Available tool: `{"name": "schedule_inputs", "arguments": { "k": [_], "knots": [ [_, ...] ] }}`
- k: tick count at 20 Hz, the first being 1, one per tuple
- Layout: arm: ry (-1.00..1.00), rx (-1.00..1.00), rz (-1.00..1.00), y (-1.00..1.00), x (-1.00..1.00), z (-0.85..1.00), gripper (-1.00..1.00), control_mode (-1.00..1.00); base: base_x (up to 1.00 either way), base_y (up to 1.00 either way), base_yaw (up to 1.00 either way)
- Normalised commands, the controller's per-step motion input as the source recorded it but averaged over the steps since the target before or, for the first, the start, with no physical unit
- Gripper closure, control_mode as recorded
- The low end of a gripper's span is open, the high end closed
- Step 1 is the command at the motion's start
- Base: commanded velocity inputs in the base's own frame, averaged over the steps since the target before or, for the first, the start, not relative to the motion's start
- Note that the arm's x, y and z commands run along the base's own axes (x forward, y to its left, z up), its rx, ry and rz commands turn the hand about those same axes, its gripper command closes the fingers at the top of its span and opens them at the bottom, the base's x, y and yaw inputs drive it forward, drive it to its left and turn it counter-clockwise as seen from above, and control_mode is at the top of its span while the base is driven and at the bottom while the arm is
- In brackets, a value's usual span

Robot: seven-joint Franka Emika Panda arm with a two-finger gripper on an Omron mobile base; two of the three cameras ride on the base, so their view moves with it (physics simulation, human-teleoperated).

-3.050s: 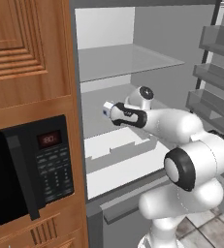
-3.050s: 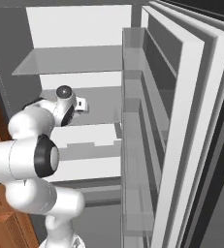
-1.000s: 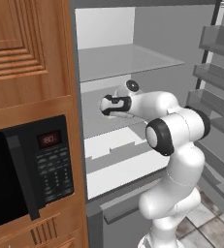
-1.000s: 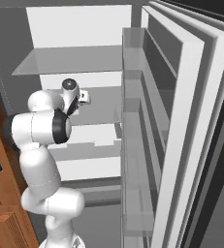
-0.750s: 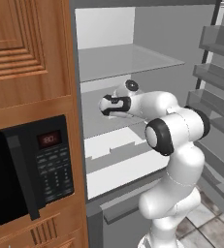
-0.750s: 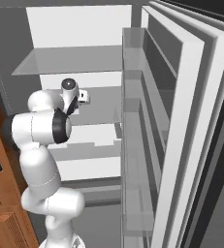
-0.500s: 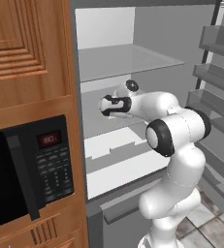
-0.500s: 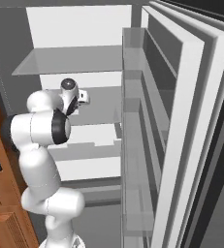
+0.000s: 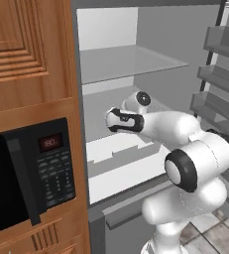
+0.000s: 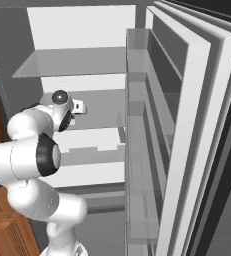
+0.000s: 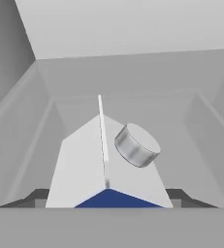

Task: Take a sugar cube from the saucer and place it inside the coffee. Then, grab milk from the fridge and place it next to the coffee on the counter to sweeten the coffee.

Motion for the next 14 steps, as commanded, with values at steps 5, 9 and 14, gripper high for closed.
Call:
{"name": "schedule_inputs", "arguments": {
  "k": [5, 9, 14],
  "knots": [
    [-0.14, 0.00, -0.04, -0.13, -1.00, 0.36, 1.00, -1.00, 0.00, 0.00, 0.00],
    [-0.08, 0.00, -0.05, -0.21, -1.00, 0.51, 1.00, -1.00, 0.00, 0.00, 0.00],
    [0.00, 0.02, -0.10, -0.29, -1.00, 0.68, 1.00, -1.00, 0.00, 0.00, 0.00]
  ]
}}
